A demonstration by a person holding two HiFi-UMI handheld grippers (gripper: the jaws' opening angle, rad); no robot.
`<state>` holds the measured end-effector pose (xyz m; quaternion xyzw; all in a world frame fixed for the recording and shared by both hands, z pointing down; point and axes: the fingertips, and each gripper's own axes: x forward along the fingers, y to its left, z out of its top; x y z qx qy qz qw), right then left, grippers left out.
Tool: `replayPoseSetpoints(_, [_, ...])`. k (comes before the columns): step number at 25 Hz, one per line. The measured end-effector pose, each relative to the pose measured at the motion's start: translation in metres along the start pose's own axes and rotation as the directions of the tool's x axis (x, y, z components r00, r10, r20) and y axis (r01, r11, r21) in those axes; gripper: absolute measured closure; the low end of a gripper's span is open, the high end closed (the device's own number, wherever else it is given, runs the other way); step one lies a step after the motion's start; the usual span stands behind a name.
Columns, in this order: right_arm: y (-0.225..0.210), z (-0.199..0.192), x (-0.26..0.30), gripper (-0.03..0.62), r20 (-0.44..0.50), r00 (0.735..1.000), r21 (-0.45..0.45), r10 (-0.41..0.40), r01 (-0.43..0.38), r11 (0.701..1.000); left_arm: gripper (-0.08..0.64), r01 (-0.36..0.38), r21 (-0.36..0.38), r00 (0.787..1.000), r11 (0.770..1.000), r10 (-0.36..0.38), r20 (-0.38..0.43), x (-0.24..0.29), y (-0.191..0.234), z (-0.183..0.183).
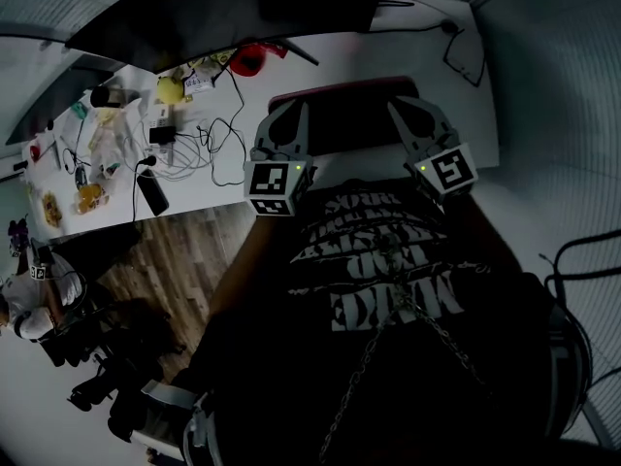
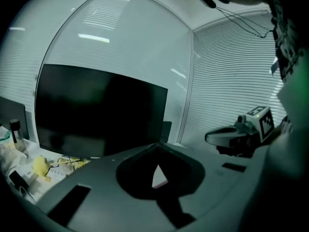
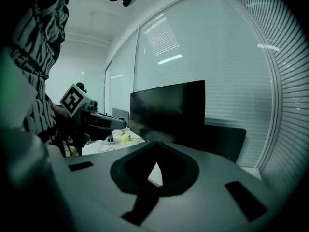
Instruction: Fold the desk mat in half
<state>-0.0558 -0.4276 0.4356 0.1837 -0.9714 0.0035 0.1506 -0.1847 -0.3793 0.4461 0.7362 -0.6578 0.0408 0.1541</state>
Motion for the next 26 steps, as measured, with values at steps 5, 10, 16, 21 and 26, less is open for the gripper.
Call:
replayPoseSetpoints(5, [0.015, -0.004, -0.006, 0.592, -0.022, 1.000, 0.002, 0.015, -0.015, 1.000, 0.552, 0.037, 0.009, 0.999, 0.999, -0.037, -0.031, -0.009, -0.011, -0.010])
replayPoseSetpoints(10, [0.019, 0.001, -0.003, 0.594, -0.019, 1.000, 0.016, -0.015, 0.015, 1.000, 0.552, 0.042, 0.000, 0.999, 0.999, -0.042, -0.016, -0.010, -0.002, -0.004])
replayPoseSetpoints(16, [0.028, -0.004, 0.002, 0.592, -0.044, 0.998, 0.036, -0.043, 0.044, 0.998, 0.552, 0.074, 0.005, 0.997, 0.997, -0.074, -0.008, -0.012, 0.006, -0.001])
replayPoseSetpoints(21, [0.034, -0.005, 0.001, 0.592, -0.056, 0.995, 0.054, -0.087, 0.090, 0.994, 0.552, 0.117, -0.002, 0.993, 0.993, -0.117, -0.023, -0.018, 0.011, -0.009])
replayPoseSetpoints(26, [0.045, -0.007, 0.012, 0.592, -0.054, 0.993, 0.063, -0.109, 0.113, 0.992, 0.552, 0.131, -0.017, 0.991, 0.991, -0.131, -0.020, -0.021, 0.027, -0.013])
